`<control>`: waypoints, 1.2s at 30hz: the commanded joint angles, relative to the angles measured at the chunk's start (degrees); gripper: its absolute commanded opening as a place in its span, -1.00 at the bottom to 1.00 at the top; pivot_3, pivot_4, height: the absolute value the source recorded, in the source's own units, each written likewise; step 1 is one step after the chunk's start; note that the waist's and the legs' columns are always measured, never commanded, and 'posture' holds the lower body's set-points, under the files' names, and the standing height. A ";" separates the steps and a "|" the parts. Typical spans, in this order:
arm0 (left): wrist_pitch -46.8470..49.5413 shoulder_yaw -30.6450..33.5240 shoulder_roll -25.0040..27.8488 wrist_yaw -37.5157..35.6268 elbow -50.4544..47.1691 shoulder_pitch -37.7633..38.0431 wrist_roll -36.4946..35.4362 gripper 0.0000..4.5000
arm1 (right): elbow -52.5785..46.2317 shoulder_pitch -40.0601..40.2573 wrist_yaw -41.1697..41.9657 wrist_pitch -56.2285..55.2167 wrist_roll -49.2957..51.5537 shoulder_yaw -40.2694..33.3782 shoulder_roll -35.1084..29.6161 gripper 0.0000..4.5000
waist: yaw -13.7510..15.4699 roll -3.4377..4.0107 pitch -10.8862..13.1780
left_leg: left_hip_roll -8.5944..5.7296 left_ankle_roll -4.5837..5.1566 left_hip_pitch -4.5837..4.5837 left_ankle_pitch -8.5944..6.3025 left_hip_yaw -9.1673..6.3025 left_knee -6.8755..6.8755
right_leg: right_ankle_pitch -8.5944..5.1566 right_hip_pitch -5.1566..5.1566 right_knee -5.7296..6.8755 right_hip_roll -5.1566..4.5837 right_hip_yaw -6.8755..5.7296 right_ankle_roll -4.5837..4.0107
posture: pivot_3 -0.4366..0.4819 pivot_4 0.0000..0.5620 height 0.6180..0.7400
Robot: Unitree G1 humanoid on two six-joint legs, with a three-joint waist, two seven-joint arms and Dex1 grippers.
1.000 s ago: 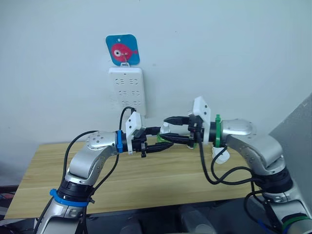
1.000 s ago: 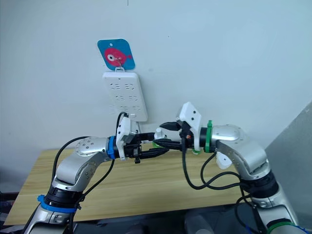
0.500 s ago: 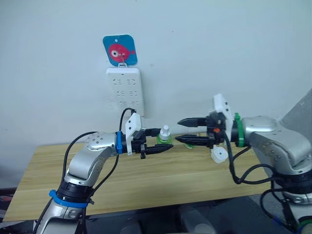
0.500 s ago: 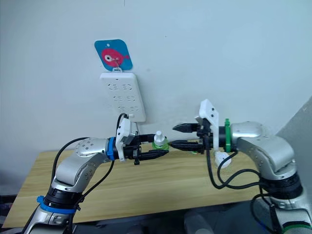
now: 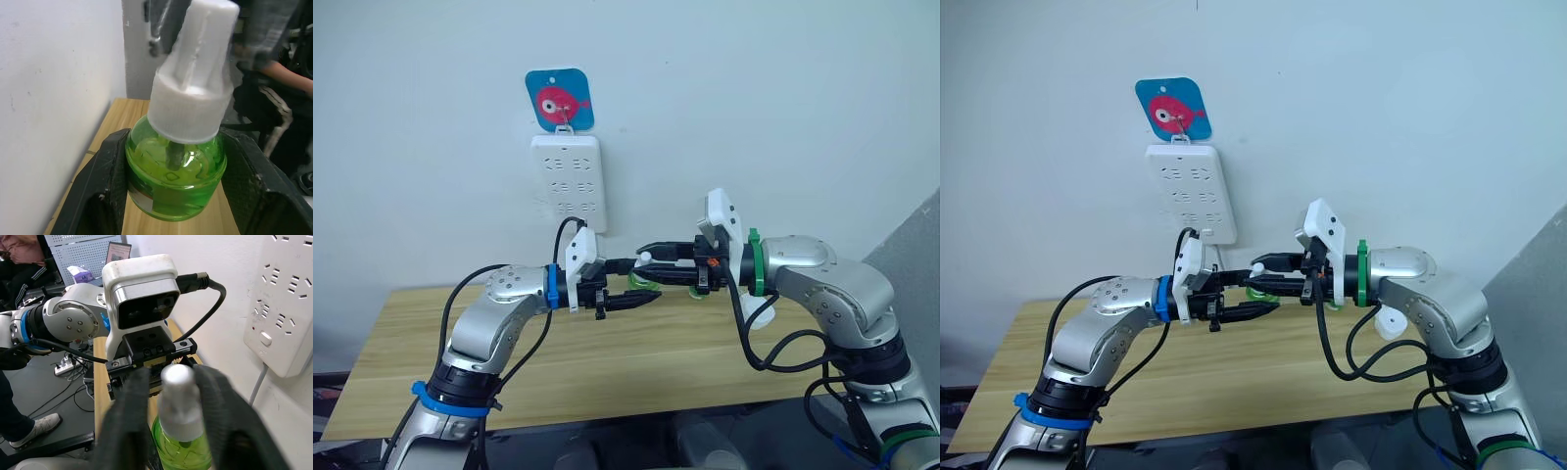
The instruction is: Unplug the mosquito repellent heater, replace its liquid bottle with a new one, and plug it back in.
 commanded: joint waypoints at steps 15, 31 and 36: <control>-1.79 1.84 3.84 0.45 0.48 4.59 1.66 0.00 | -1.84 -1.85 -4.13 -2.82 3.54 -10.14 -0.04 -0.86 | 0.05 0.04 0.03 | 0.00 0.01 0.00 -0.01 0.00 -0.05 | 0.00 0.00 -0.05 0.00 0.01 0.00 | -0.38 -0.71 0.93; -4.89 7.32 8.83 4.47 -3.20 21.62 3.40 0.00 | 43.57 13.48 -16.99 -48.23 -31.22 3.66 15.10 -0.86 | 0.74 0.20 0.35 | 0.06 0.02 0.05 -0.02 0.15 -0.29 | 0.00 -0.03 -0.20 -0.02 0.08 -0.01 | -0.24 -0.60 0.93; -1.83 8.26 9.63 5.87 -8.69 24.40 2.06 0.00 | 61.85 8.56 -20.37 -56.53 -34.86 2.63 18.99 -0.86 | 1.73 0.33 0.87 | 0.07 0.02 0.14 -0.02 0.21 -0.29 | 0.01 0.01 -0.18 -0.01 0.13 -0.03 | -0.18 -0.53 0.93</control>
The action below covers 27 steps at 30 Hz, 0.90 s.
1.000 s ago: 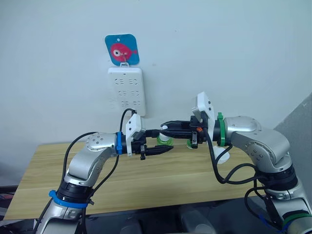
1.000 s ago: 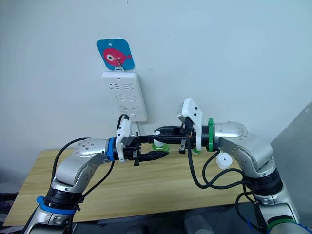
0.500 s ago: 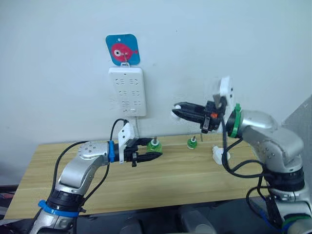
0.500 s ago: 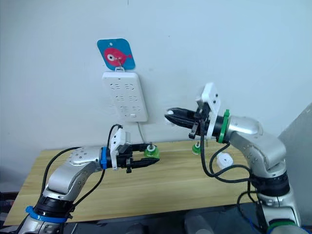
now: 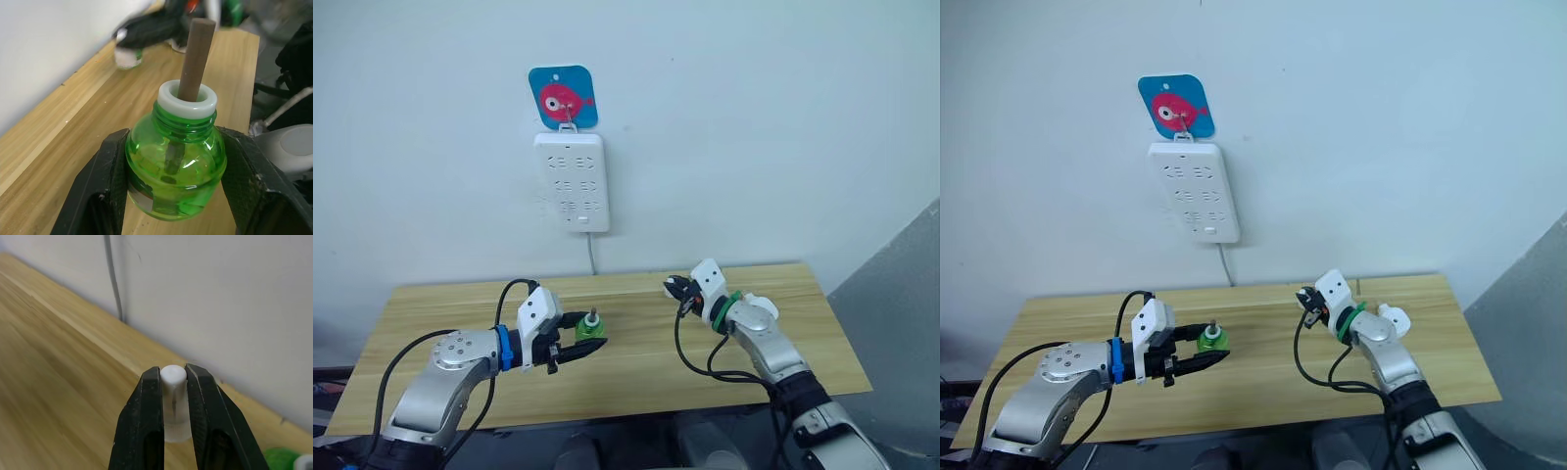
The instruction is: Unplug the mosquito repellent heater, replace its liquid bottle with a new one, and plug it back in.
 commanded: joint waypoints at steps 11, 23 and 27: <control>4.90 2.68 2.45 1.54 -6.95 0.33 -3.35 0.00 | 17.53 -3.86 -3.18 -10.33 -2.07 -5.81 3.12 -0.86 | 1.68 0.09 0.89 | 0.00 -0.01 0.05 0.01 0.00 -0.21 | 0.00 -0.02 -0.03 -0.01 -0.02 -0.02 | -0.17 -0.49 0.93; 4.31 1.66 2.04 0.66 -4.94 -2.10 -2.74 0.00 | -14.37 6.23 7.07 -1.45 4.21 -6.23 -0.50 0.88 | 1.70 0.11 0.93 | 0.02 -0.04 0.07 0.02 0.04 -0.54 | -0.02 -0.10 -0.11 -0.02 -0.01 -0.05 | -0.24 -0.56 0.93; 3.70 1.10 2.17 -0.79 -4.49 -3.58 -3.14 0.00 | -38.69 9.95 16.94 14.82 10.65 -2.21 -9.27 0.88 | 1.84 0.11 0.93 | 0.02 -0.04 0.05 0.02 0.02 -0.57 | -0.03 -0.10 -0.16 -0.03 -0.04 -0.05 | -0.26 -0.57 0.93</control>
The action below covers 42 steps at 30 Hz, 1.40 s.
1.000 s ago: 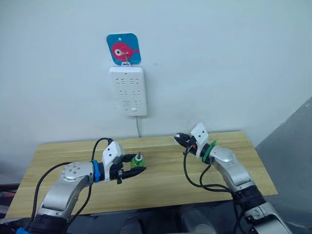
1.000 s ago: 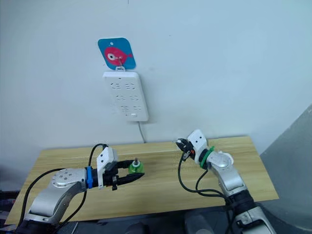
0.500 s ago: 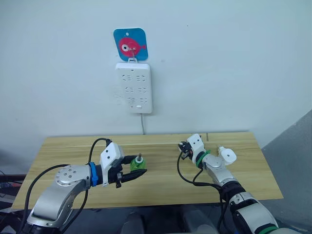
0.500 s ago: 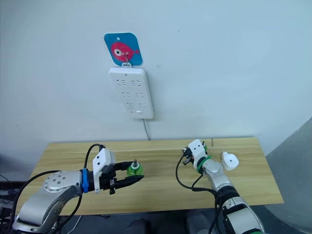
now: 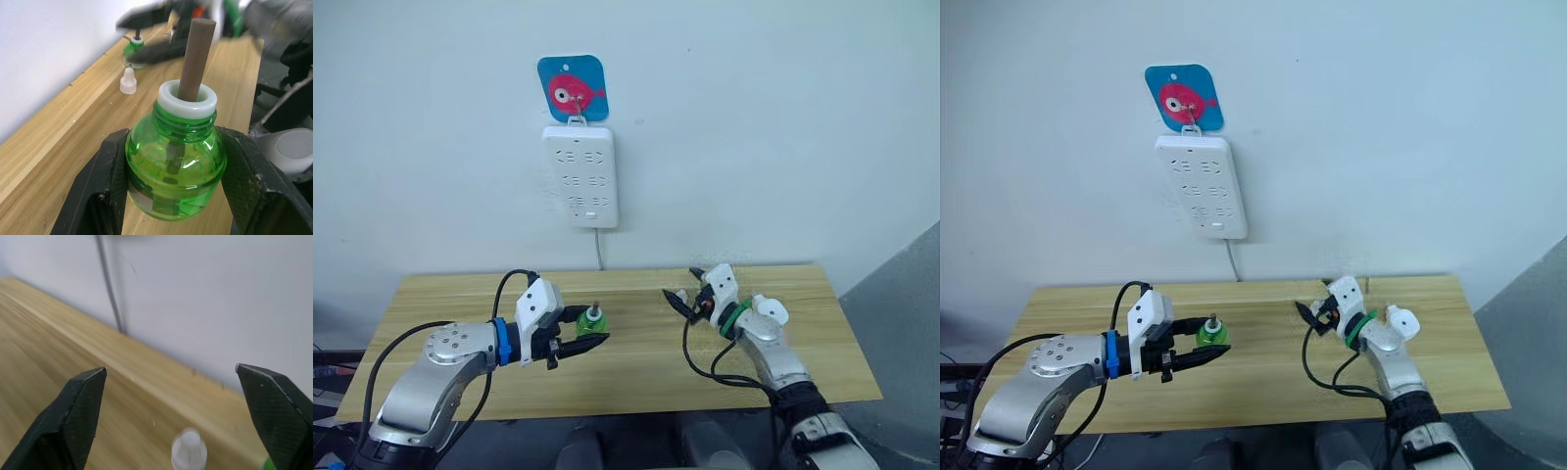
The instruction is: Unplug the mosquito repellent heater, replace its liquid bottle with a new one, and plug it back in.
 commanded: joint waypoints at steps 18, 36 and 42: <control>0.75 -6.14 -3.37 -4.64 -3.75 -10.94 -4.98 0.00 | -31.97 -10.95 13.87 37.45 19.84 8.68 -8.16 0.88 | -0.20 -0.19 -0.11 | -0.01 0.00 -0.09 0.00 -0.01 0.03 | 0.00 -0.02 -0.13 0.00 -0.04 0.00 | -0.29 -0.65 0.93; 0.13 -5.31 -4.90 -6.30 -0.25 -8.65 -6.86 0.00 | -32.26 -10.68 14.75 37.67 20.67 7.59 -8.18 -0.64 | -0.27 -0.20 -0.12 | 0.00 0.00 -0.06 0.01 -0.04 0.05 | 0.00 -0.01 -0.08 0.01 -0.07 0.00 | -0.30 -0.68 0.93; 0.35 -4.26 -5.89 -5.28 0.73 -10.18 -7.80 0.42 | -33.03 -12.18 14.63 40.35 24.39 4.30 -8.91 -0.64 | -0.30 -0.32 -0.36 | -0.01 -0.02 -0.07 0.02 -0.07 0.08 | 0.00 0.01 -0.05 0.00 -0.11 -0.01 | -0.28 -0.81 0.93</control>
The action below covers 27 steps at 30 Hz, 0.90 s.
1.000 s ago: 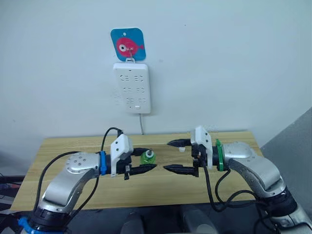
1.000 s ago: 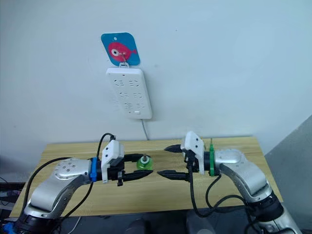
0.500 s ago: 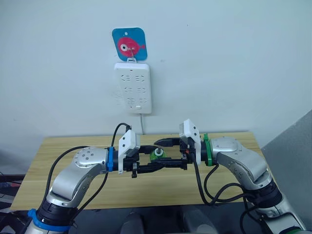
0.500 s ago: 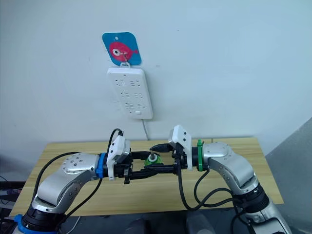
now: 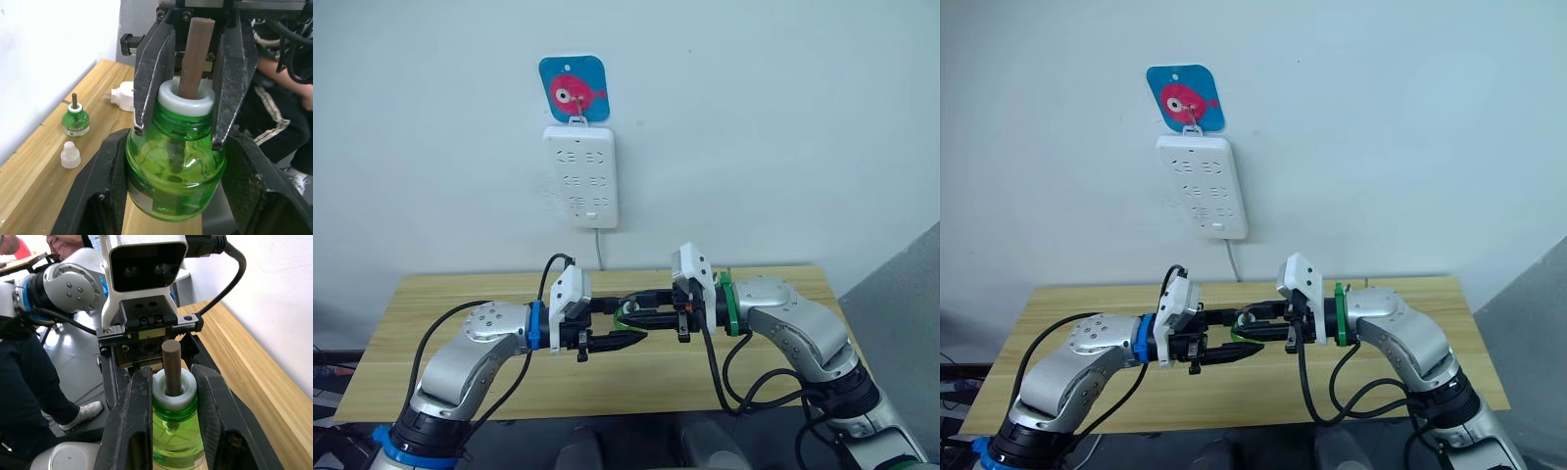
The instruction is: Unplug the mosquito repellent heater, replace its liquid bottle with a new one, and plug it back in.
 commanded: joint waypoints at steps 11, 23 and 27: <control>22.91 10.56 -4.33 14.71 -3.26 -5.63 -22.68 1.00 | -1.58 -2.72 -15.39 14.60 23.04 -22.02 5.44 -0.64 | -0.10 -0.39 -1.81 | 0.01 -0.03 -0.02 0.02 -0.13 0.02 | 0.00 0.03 0.05 0.00 -0.09 0.00 | -0.29 -0.93 0.93; 28.14 16.58 -14.43 38.21 -4.51 -11.75 -45.82 1.00 | -1.57 -0.18 -39.43 17.52 48.39 -29.80 13.05 -0.64 | -0.13 -0.28 -3.62 | -0.01 -0.04 0.01 0.03 -0.13 0.15 | 0.00 0.12 0.13 0.01 -0.06 0.00 | -0.28 -0.97 0.93; 29.00 15.36 -14.25 40.41 -4.40 -12.40 -49.53 1.00 | -1.52 0.24 -41.86 16.59 51.85 -29.18 12.12 -0.64 | -0.13 -0.15 -3.99 | -0.02 -0.04 0.02 0.03 -0.13 0.15 | 0.00 0.12 0.13 0.02 -0.05 0.00 | -0.28 -0.97 0.93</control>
